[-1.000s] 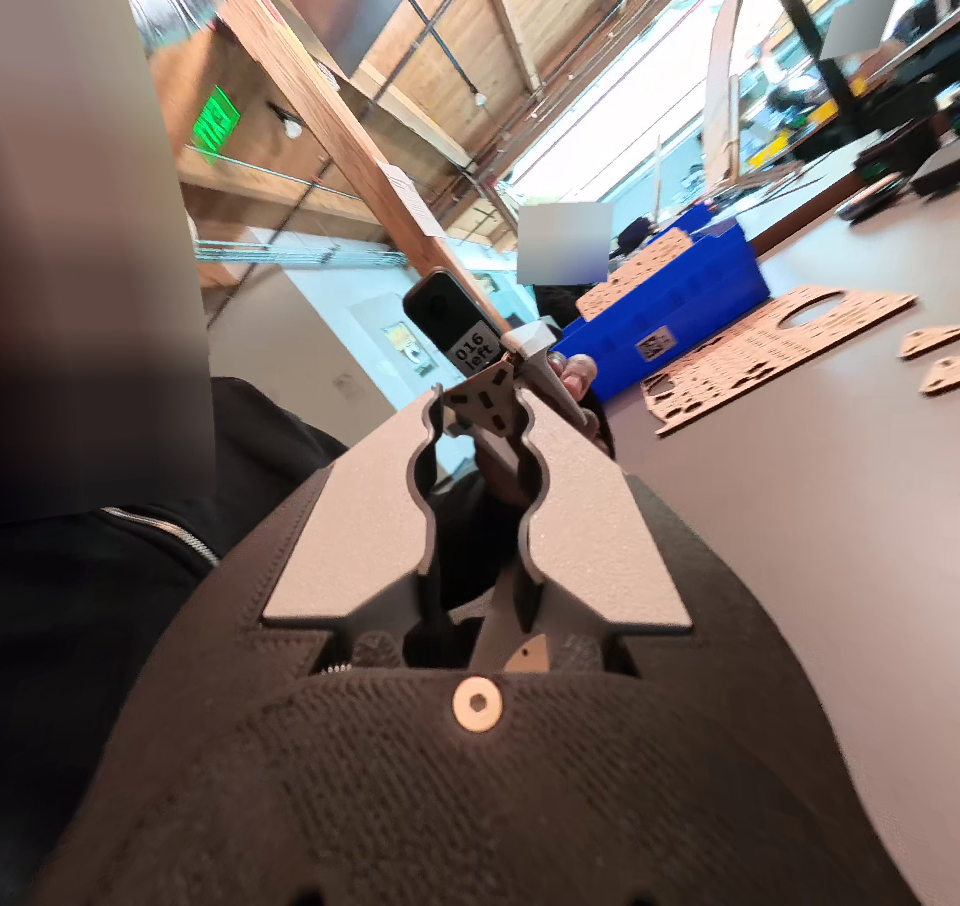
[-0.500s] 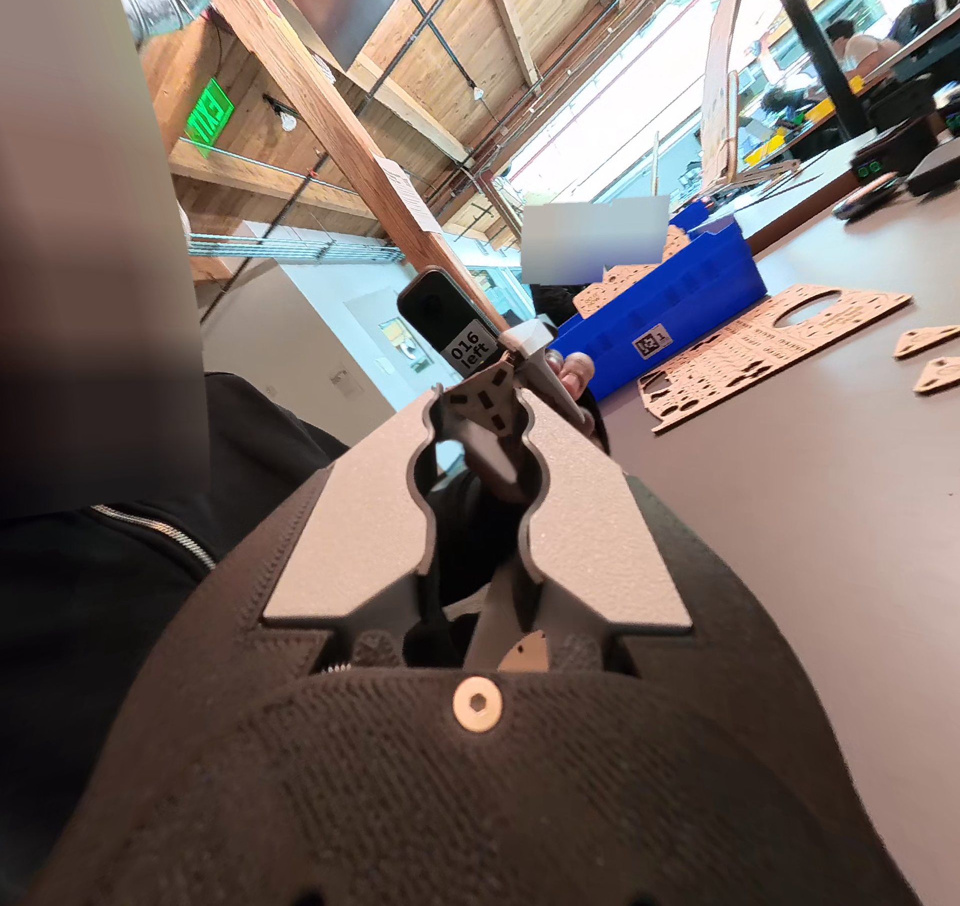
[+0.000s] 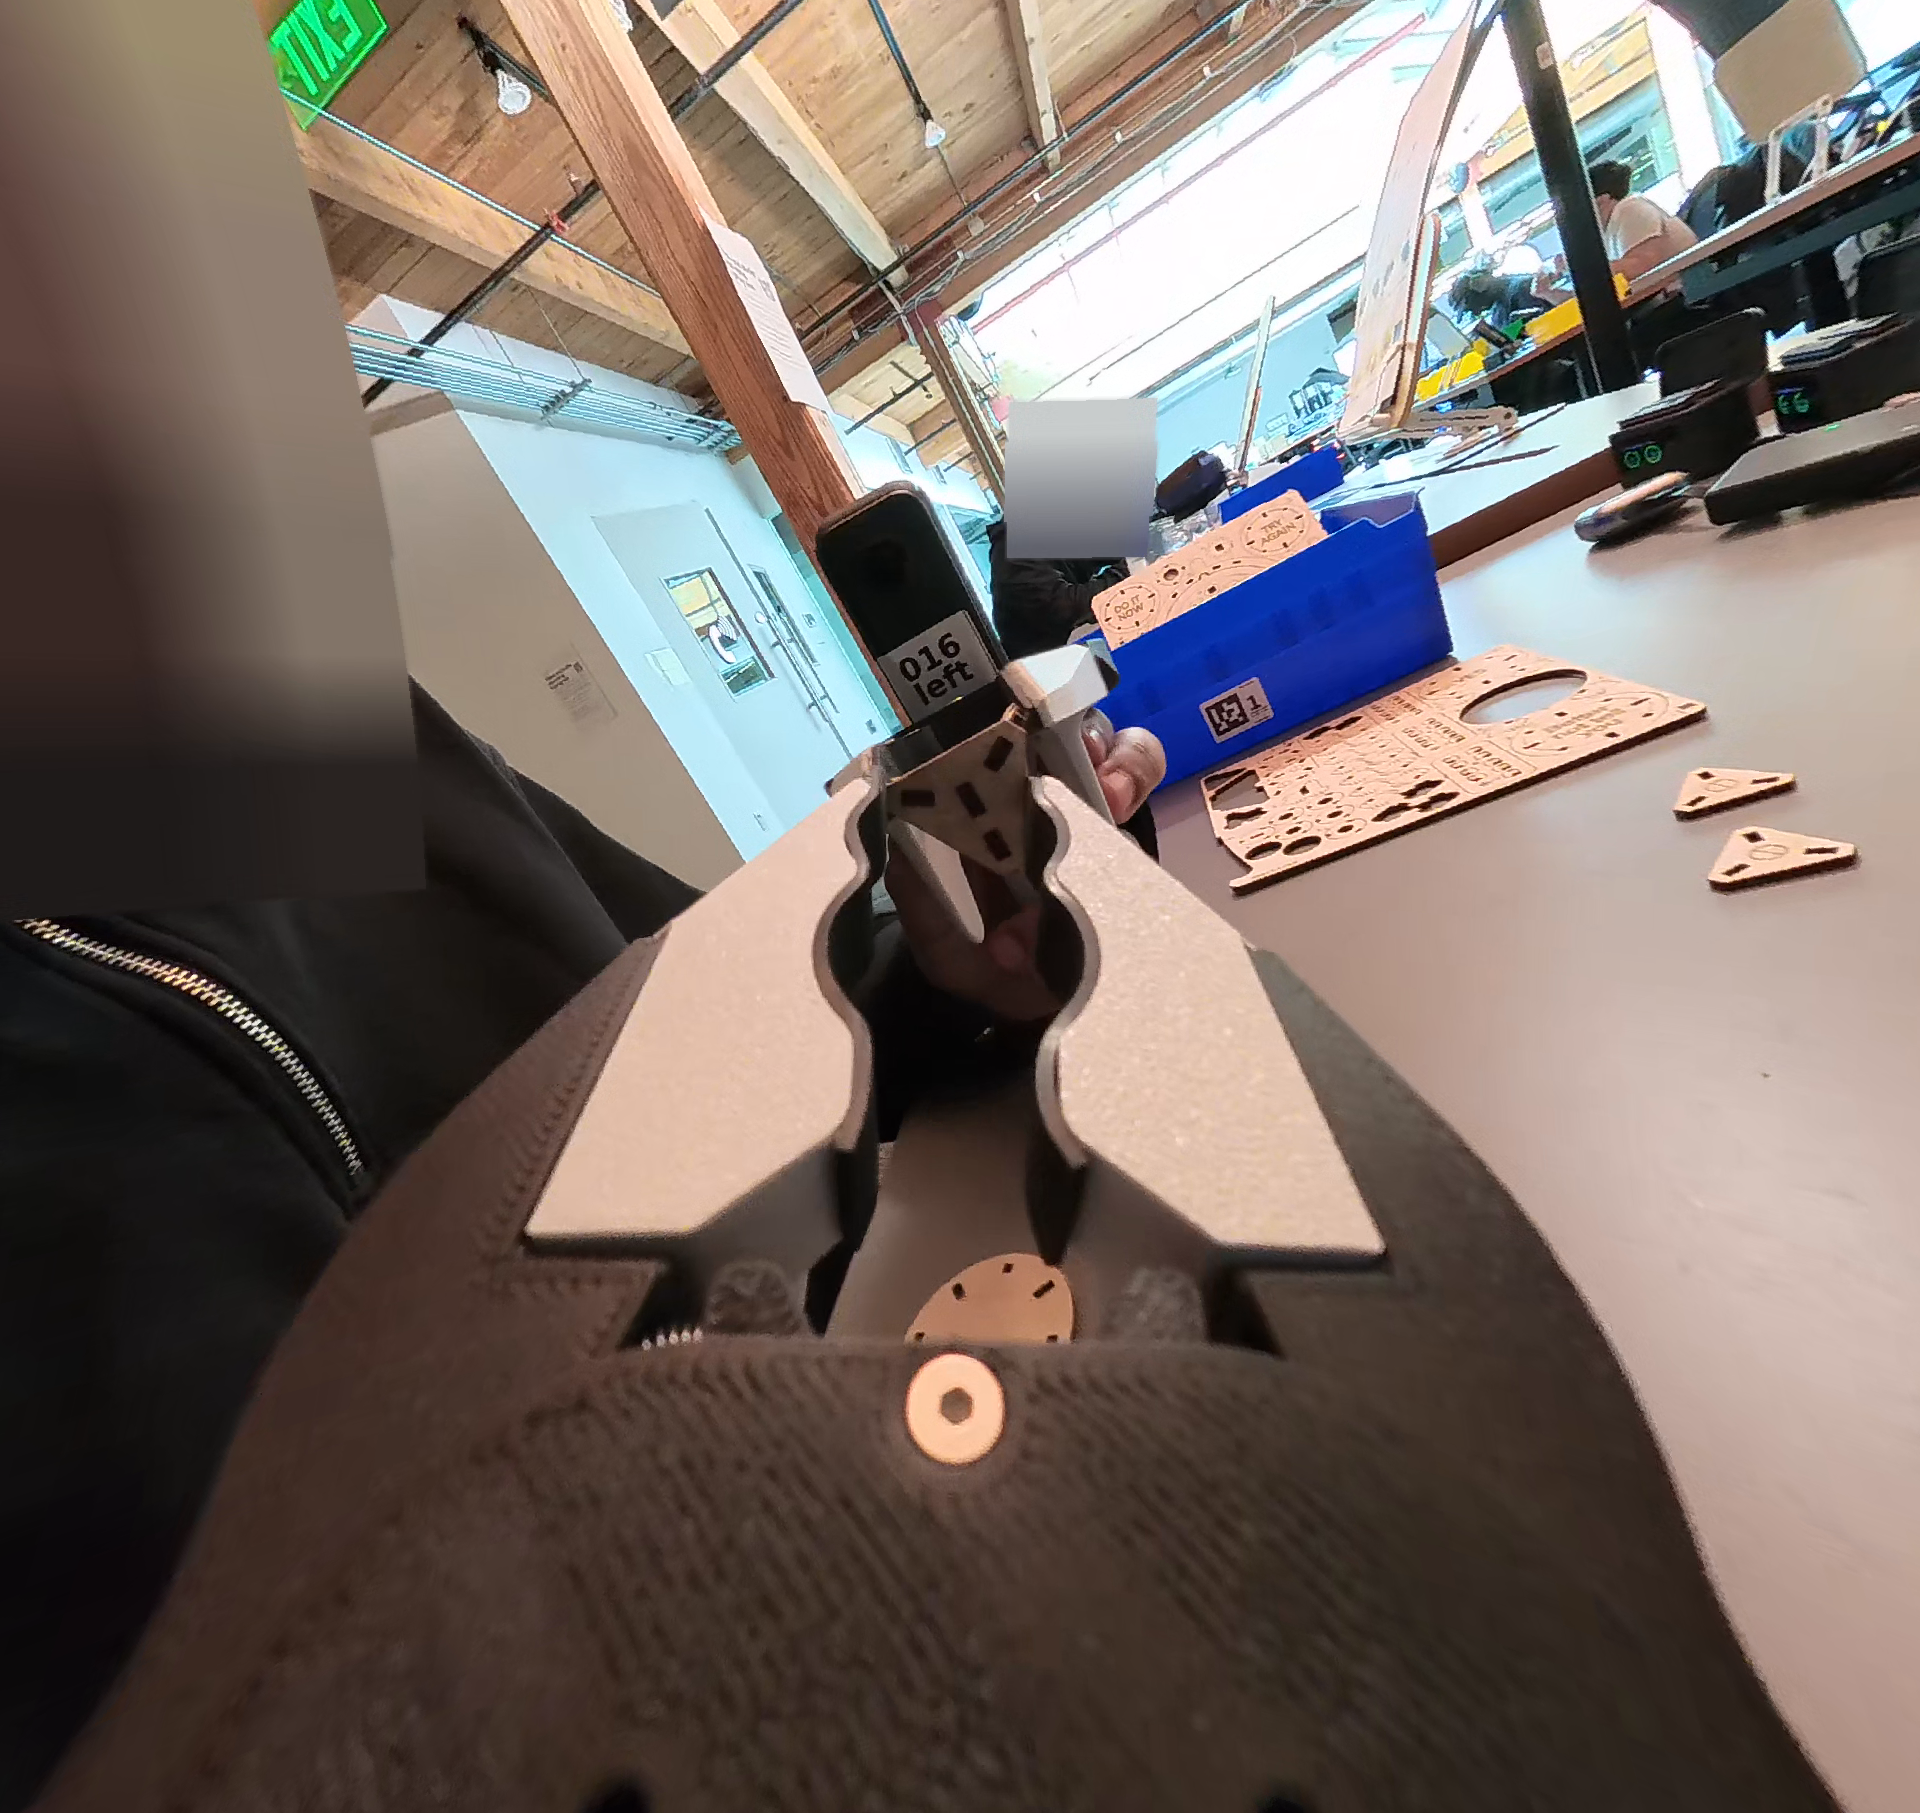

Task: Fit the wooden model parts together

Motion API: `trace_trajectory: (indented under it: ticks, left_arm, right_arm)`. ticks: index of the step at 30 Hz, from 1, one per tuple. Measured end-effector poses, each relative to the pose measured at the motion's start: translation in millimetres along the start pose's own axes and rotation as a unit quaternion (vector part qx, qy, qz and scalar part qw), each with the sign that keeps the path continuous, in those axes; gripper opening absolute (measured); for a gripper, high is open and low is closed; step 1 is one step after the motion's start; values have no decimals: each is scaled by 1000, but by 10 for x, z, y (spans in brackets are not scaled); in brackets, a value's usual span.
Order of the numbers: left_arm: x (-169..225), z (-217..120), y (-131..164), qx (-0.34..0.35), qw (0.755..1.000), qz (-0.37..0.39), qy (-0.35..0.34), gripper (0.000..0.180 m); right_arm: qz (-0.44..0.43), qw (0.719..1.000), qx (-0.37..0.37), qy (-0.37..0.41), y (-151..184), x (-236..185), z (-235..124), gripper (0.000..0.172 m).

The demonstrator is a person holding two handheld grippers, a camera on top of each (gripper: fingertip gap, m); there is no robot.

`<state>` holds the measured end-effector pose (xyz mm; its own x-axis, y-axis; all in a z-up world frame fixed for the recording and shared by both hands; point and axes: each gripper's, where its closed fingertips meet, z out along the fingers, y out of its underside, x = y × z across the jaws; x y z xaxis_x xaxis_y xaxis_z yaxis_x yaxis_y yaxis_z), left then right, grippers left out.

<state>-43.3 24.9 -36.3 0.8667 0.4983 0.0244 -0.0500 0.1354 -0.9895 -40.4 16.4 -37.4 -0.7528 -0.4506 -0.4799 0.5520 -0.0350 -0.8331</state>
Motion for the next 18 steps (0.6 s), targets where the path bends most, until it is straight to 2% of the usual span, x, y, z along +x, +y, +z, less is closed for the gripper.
trace_trajectory:
  ticks: [18]
  left_arm:
    - [-14,17,21,-8,1000,-30,2,29]
  right_arm:
    - [-14,1000,1,12,-18,30,-19,23]
